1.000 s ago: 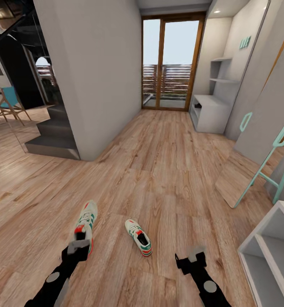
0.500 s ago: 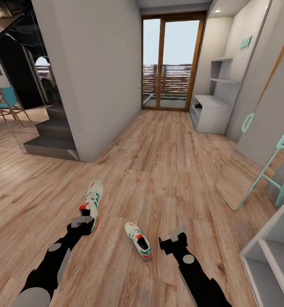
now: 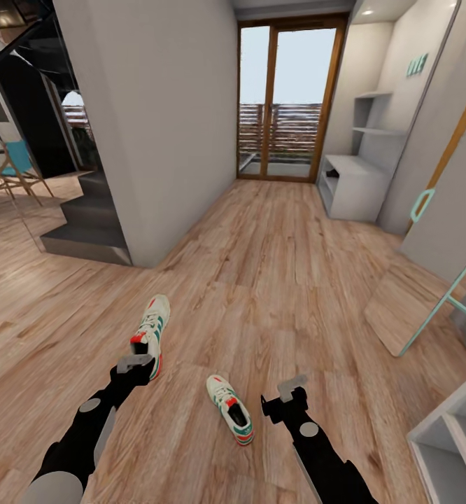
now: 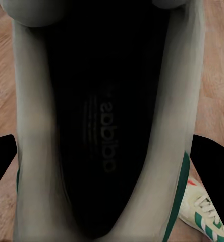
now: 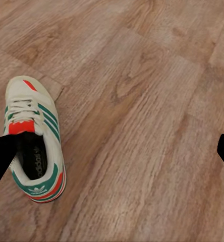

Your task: Pick up the two gym shoes and the two sandals from the corridor floor and place them onto the hallstand (shoe rack) in the corridor, making sure they are on the rack and not on the floor. Arrange them so the two gym shoes are next to each other and the two sandals are next to each other.

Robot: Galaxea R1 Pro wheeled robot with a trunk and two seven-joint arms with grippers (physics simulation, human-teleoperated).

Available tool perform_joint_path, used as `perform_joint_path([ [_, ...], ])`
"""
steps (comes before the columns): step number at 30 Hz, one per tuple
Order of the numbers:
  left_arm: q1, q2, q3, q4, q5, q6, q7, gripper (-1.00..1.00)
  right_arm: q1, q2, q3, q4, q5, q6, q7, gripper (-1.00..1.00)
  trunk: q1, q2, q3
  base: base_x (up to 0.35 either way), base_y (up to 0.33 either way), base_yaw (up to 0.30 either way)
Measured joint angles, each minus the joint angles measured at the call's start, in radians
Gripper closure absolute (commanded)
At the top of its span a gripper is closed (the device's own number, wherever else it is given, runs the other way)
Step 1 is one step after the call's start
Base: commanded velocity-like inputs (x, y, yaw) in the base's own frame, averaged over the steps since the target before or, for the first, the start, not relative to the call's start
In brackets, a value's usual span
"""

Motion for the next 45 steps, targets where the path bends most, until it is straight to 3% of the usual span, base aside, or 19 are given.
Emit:
perform_joint_path([
  [12,0.001,-0.003,-0.006,0.001,0.000,-0.002,-0.002,1.00,0.000,0.000,-0.001,0.001,0.000,0.000,0.000,-1.00,0.000,0.000,-0.015,0.030,0.000,0.134],
  [28,0.003,-0.010,-0.012,0.004,-0.001,-0.005,-0.003,1.00,0.000,0.001,0.000,0.000,0.000,0.000,-0.001,-1.00,0.000,0.000,-0.025,0.292,0.000,0.032],
  [45,0.001,-0.012,-0.011,-0.034,-0.001,-0.002,-0.003,1.00,0.000,0.001,-0.002,0.000,0.000,0.001,-0.002,-1.00,0.008,-0.014,-0.032,0.018,0.000,0.220],
])
